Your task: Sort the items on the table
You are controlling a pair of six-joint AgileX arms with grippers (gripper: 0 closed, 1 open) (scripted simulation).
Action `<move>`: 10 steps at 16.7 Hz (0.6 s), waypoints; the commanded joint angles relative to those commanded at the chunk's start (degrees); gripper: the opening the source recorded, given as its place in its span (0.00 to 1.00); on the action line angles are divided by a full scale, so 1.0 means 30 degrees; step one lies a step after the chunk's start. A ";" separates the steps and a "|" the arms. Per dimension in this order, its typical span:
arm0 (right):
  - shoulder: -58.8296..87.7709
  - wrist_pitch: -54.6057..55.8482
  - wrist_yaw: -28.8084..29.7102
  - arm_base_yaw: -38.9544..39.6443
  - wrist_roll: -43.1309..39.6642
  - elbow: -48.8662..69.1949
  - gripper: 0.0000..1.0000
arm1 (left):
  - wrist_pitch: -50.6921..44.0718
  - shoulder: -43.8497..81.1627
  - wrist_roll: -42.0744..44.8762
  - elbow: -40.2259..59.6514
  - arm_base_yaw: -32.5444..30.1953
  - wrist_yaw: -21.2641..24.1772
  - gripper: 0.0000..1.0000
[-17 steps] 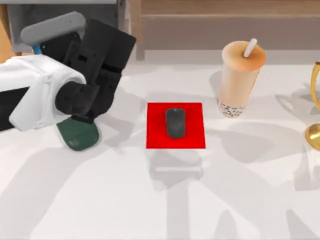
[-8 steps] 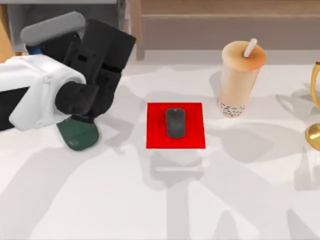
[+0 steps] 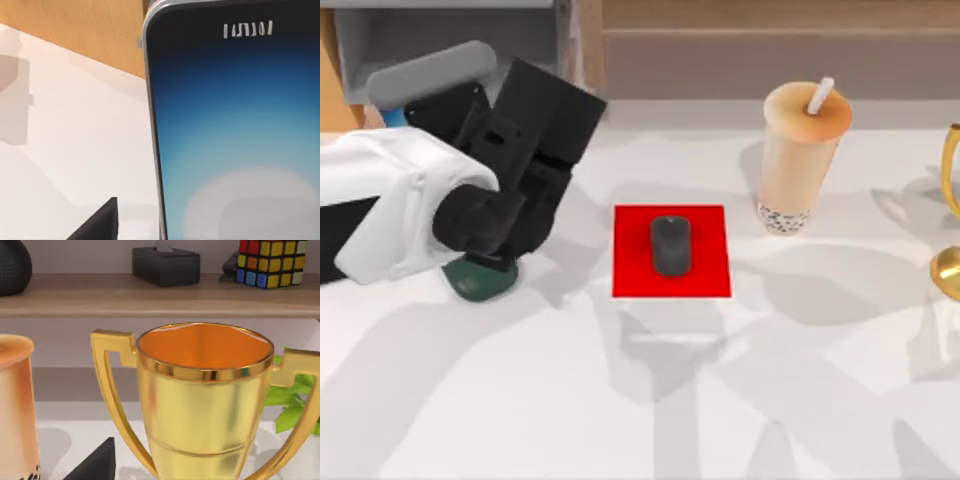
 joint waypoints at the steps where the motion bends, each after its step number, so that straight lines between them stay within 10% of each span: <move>1: 0.0000 0.0000 0.0000 0.0000 0.0000 0.0000 1.00 | -0.0195 -0.0293 -0.0188 -0.0248 -0.0073 -0.0039 1.00; 10: 0.0000 0.0000 0.0000 0.0000 0.0000 0.0000 1.00 | -0.0273 -0.1457 -0.0130 -0.1114 0.0152 0.0603 1.00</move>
